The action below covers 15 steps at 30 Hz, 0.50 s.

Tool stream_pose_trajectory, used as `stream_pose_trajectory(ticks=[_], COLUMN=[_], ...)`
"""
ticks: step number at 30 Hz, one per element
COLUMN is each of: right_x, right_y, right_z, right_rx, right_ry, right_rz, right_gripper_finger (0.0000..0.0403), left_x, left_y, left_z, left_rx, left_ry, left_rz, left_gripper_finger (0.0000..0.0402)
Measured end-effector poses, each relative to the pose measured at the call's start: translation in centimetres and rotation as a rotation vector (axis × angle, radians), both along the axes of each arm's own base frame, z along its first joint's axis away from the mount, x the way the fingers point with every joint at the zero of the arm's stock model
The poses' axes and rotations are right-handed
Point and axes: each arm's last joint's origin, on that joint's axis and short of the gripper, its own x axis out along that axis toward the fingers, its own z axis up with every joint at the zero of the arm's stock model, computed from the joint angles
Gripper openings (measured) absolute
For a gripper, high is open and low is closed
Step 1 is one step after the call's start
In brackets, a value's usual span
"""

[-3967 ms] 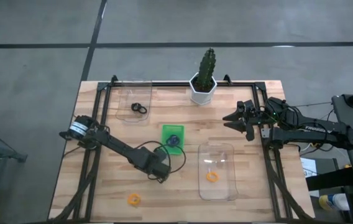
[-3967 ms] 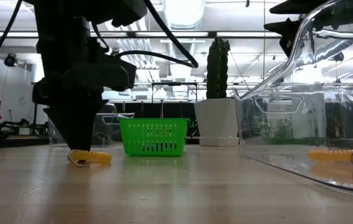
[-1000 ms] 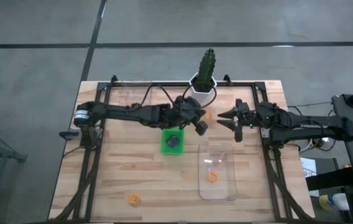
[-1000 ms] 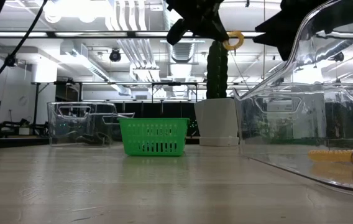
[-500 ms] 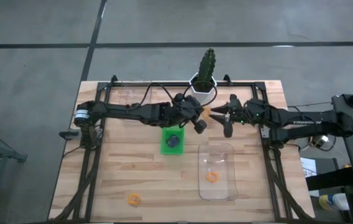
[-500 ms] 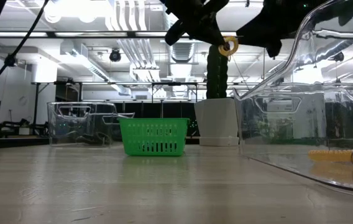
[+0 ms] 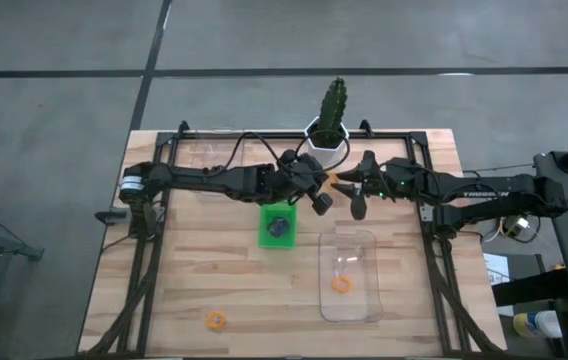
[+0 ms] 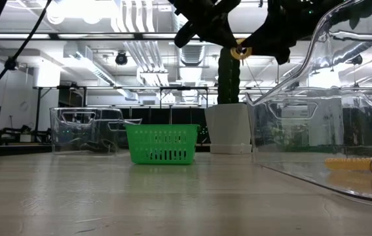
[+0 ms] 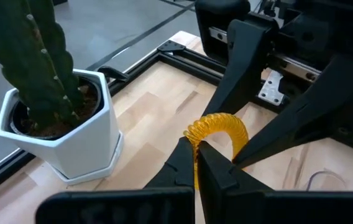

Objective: Sort spring keychains
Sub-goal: Put the top yellow spring keychain into the bottom transparent bin

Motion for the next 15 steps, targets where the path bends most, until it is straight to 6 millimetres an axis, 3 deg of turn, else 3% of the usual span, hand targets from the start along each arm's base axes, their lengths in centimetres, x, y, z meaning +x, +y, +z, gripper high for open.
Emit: stream_pose_trajectory(ticks=[9,15], right_x=[0.01,0.03], right_y=[0.0,0.0], right_z=[0.05,0.23], right_rx=[0.004,0.02], right_ry=[-0.006,-0.029], right_rz=[-0.001,-0.006], right_gripper_finger=[0.0027,0.0024], left_x=[0.03,0.02], left_y=[-0.06,-0.05], left_z=[-0.04,-0.04], left_rx=[-0.012,-0.008], left_ry=[0.001,0.002], left_rz=[-0.022,-0.019], left_gripper_finger=[0.0,0.0011])
